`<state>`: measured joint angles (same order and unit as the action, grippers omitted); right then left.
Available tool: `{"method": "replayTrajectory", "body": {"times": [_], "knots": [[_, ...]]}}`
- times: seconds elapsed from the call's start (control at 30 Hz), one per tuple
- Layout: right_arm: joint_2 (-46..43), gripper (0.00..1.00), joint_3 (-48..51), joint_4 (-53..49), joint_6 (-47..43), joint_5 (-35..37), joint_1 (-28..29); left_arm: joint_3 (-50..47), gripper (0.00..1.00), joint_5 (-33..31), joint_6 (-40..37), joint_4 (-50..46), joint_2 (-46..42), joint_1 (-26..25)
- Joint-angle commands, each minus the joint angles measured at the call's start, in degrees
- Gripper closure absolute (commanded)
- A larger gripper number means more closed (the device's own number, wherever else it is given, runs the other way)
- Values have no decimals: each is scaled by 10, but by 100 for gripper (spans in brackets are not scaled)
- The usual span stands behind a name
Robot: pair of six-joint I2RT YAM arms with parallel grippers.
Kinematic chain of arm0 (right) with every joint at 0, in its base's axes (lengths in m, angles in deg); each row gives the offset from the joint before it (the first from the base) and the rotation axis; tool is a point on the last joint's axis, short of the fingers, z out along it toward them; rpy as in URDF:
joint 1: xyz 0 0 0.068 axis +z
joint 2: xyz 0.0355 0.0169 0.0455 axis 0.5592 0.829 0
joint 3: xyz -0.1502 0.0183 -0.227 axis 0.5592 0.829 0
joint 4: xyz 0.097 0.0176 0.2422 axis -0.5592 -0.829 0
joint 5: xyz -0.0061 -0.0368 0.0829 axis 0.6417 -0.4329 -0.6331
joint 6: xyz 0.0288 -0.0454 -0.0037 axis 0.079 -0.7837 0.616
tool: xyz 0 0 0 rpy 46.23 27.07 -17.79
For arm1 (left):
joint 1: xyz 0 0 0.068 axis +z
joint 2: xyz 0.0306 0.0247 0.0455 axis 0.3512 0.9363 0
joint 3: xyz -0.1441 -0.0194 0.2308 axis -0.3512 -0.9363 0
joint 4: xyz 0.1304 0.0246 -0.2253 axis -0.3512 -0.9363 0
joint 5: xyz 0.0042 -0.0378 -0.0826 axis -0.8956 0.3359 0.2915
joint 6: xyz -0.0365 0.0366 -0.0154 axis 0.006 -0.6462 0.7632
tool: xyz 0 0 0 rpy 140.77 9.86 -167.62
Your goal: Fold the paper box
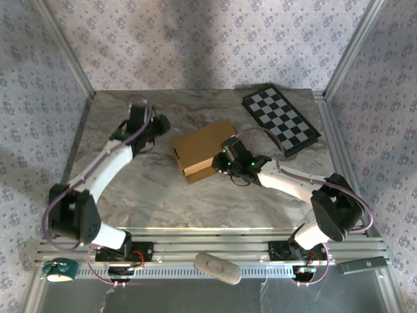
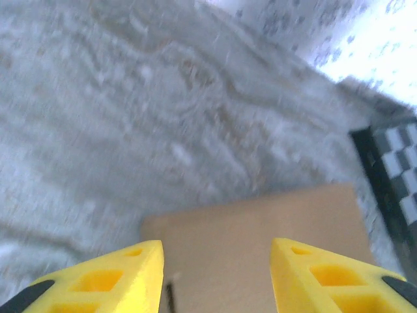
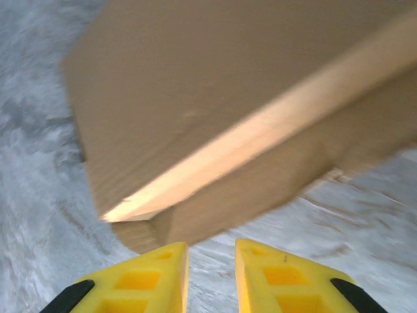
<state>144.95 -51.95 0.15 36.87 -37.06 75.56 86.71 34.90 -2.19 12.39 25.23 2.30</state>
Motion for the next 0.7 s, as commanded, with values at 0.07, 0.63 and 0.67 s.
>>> {"method": "replayTrajectory", "body": {"times": [0.07,0.63,0.67], "knots": [[-24,70,13,-82,113,-59,-46,159,50,90,-58,-115,189,27],[-42,51,45,-97,30,-176,-297,365,51,70,-164,-255,389,-36],[-31,51,39,-96,22,-183,-310,351,51,70,-164,-254,383,-38]]}}
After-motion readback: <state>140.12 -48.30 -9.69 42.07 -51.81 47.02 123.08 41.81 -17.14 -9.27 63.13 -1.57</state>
